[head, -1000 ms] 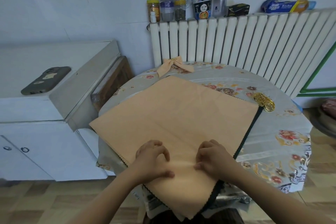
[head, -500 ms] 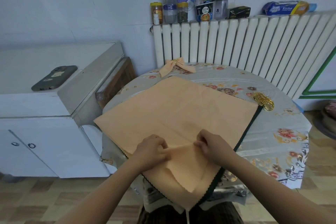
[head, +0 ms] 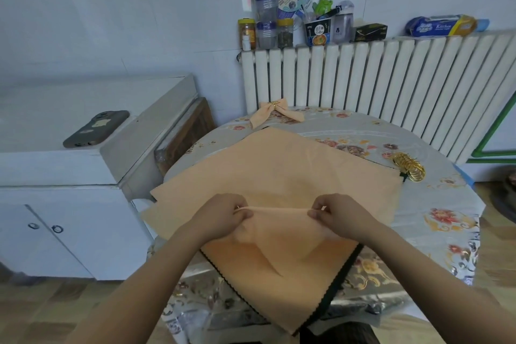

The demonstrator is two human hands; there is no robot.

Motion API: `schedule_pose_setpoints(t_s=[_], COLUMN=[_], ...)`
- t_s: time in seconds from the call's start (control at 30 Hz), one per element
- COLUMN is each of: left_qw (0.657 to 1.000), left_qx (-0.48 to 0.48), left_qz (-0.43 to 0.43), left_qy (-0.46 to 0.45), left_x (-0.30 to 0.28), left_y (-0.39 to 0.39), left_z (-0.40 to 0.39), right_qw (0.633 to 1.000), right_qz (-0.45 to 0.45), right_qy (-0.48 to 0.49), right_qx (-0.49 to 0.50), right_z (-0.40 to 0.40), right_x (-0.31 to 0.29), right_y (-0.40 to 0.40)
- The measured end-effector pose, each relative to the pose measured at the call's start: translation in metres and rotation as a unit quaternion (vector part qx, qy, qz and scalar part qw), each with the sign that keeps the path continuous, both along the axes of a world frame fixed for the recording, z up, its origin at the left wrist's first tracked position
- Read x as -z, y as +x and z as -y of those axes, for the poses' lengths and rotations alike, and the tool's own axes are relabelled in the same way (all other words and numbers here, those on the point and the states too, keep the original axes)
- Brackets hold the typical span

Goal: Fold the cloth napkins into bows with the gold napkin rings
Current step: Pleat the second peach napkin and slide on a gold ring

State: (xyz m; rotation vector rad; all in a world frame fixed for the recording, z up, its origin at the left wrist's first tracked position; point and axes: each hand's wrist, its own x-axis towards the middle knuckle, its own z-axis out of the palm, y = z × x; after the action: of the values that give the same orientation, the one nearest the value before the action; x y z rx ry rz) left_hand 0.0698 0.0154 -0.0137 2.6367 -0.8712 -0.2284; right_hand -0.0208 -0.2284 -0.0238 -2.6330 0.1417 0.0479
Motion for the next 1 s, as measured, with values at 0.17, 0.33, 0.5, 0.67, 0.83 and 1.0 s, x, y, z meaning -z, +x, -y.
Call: schedule_pose_setpoints(t_s=[0.17, 0.33, 0.5, 0.67, 0.83, 1.0], left_qw=[0.991, 0.998, 0.989, 0.987, 0.999, 0.992], left_qx=[0.067, -0.033, -0.131, -0.143, -0.008, 0.028], left_qz=[-0.114, -0.035, 0.021, 0.049, 0.013, -0.096], left_qy=[0.01, 0.033, 0.061, 0.045, -0.035, -0.075], left_x=[-0.024, -0.009, 0.021, 0.048, 0.072, 0.076], left_y=[0.023, 0.075, 0.116, 0.142, 0.148, 0.152], left_z=[-0.005, 0.019, 0.035, 0.044, 0.043, 0.032], right_qw=[0.998, 1.0, 0.996, 0.992, 0.994, 0.995], right_qz=[-0.039, 0.002, 0.032, 0.09, 0.013, 0.05], right_qy=[0.029, -0.003, 0.022, -0.069, 0.002, 0.018], right_qx=[-0.034, 0.018, 0.08, 0.059, -0.108, -0.087], right_z=[0.015, 0.023, 0.023, 0.025, 0.012, 0.007], right_x=[-0.03, -0.019, 0.011, 0.036, 0.055, 0.074], right_y=[0.017, 0.082, 0.14, 0.173, 0.172, 0.176])
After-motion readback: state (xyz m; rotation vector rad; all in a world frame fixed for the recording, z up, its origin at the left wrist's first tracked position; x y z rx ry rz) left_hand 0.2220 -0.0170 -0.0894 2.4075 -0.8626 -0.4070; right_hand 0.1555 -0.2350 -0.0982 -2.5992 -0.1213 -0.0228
